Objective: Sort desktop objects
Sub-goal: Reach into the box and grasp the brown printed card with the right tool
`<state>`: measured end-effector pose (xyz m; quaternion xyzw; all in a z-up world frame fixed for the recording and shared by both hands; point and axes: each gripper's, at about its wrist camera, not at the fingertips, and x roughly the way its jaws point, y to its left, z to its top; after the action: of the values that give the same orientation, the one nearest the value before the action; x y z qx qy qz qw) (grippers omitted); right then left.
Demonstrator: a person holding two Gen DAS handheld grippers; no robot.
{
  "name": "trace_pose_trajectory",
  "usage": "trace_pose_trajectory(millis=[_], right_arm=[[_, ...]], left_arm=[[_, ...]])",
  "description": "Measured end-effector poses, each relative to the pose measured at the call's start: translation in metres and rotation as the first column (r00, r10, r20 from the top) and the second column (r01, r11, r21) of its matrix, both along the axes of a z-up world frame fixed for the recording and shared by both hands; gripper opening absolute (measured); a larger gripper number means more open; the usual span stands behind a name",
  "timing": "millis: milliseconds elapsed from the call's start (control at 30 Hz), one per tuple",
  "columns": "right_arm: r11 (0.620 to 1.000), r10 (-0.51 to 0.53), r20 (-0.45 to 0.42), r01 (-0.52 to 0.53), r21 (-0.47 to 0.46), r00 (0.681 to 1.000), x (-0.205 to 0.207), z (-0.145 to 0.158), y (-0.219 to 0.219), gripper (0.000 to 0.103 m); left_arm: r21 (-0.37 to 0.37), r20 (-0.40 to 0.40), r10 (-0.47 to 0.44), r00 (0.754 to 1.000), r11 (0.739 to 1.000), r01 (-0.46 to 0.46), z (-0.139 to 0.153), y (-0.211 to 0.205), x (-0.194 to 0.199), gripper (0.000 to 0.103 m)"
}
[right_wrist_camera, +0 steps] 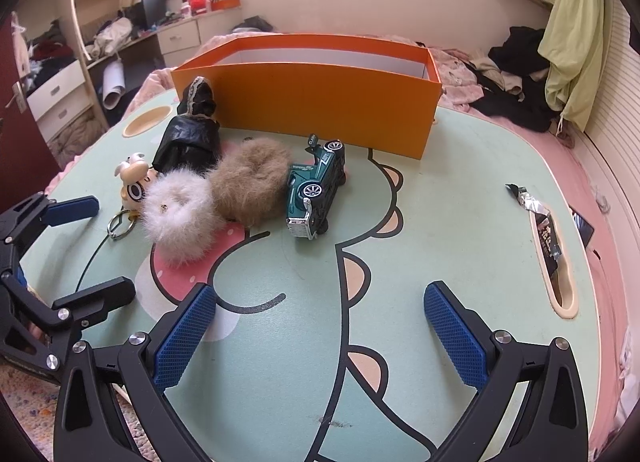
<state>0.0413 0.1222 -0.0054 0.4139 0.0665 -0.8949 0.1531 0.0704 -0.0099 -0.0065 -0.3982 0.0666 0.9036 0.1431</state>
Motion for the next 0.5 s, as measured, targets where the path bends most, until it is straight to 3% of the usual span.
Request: trace_pose_trajectory(millis=[500], right_arm=[[0.999,-0.041,0.012,0.040,0.013,0.999,0.0006,0.0023,0.0020,0.101]], left_arm=[[0.002,-0.002,0.012,1.000,1.000,-0.012,0.0001,-0.0025,0.0005,0.103]])
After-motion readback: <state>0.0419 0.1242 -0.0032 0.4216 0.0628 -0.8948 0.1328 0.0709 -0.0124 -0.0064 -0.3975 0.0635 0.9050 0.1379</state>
